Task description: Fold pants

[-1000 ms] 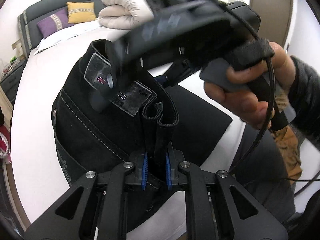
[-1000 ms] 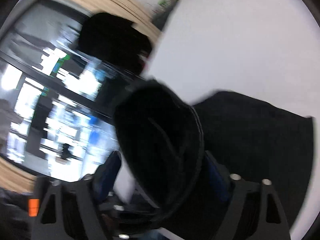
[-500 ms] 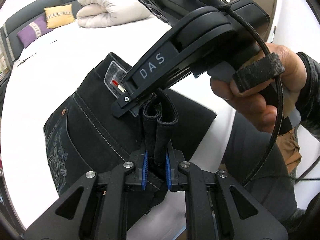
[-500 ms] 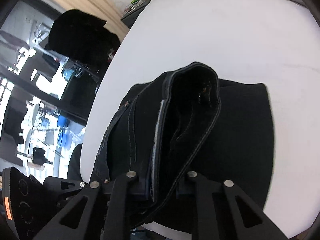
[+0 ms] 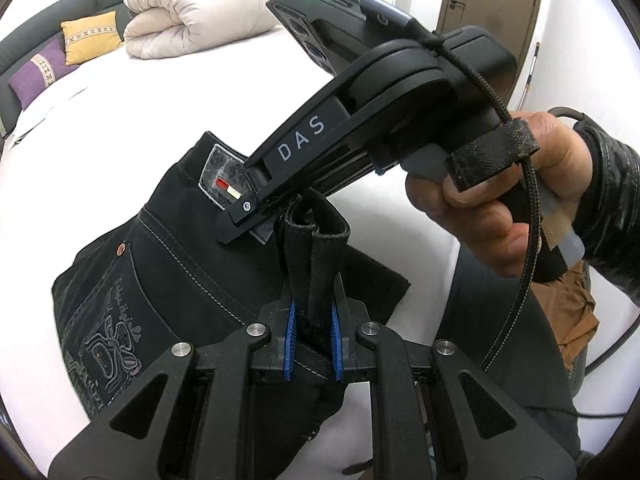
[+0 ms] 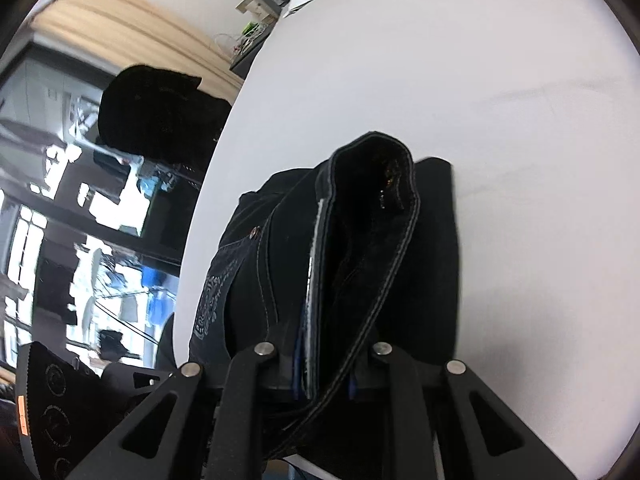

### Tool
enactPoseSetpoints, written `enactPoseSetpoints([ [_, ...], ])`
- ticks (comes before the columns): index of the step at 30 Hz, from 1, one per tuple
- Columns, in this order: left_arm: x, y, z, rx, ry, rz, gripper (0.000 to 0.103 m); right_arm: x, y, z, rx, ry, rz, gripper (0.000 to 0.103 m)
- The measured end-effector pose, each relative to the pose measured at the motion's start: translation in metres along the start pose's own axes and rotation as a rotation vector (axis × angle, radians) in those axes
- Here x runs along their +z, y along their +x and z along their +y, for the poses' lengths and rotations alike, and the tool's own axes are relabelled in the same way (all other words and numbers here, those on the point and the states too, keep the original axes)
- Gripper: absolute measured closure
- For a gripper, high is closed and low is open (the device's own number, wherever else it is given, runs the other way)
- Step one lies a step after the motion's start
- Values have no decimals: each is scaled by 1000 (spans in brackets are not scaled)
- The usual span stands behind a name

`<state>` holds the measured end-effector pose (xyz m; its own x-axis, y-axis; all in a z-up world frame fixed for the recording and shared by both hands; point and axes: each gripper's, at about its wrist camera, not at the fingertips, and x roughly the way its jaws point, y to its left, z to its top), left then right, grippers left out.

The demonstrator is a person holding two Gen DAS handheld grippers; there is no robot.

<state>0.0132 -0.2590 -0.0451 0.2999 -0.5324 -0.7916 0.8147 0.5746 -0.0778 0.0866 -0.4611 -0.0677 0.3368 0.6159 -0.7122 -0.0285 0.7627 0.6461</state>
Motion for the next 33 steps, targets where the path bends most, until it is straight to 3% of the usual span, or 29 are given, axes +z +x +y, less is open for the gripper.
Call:
enactPoseSetpoints([
  [6, 5, 26, 25, -20, -52, 53, 90, -3, 20, -34, 55, 60, 30, 85],
  [11, 6, 21, 47, -102, -122, 48, 86, -12, 20, -51, 156, 139, 3, 80],
  [15, 4, -17, 62, -173, -130, -14, 86, -21, 1, -50, 115, 160, -57, 66],
  [17, 1, -35, 79, -165, -137, -50, 86, -27, -17, -53, 76, 188, -106, 60],
  [19, -4, -42, 99, -136, -174, -81, 86, -32, -35, -50, -27, 200, -147, 56],
  [21, -18, -38, 111, -94, -223, -89, 86, -36, -47, -39, -4, 180, -184, 56],
  [25, -29, -18, 148, -31, -320, -68, 86, -36, -43, 6, 45, 68, -178, 64],
  [30, -54, 23, 163, -11, -402, 34, 86, -46, -1, 6, 2, 70, -69, 68],
  [32, -68, 26, 166, -17, -421, 46, 86, -55, 5, -5, -24, 85, -72, 87],
  [33, -70, 27, 165, -11, -419, 45, 86, -59, 2, -9, -6, 106, -86, 88],
])
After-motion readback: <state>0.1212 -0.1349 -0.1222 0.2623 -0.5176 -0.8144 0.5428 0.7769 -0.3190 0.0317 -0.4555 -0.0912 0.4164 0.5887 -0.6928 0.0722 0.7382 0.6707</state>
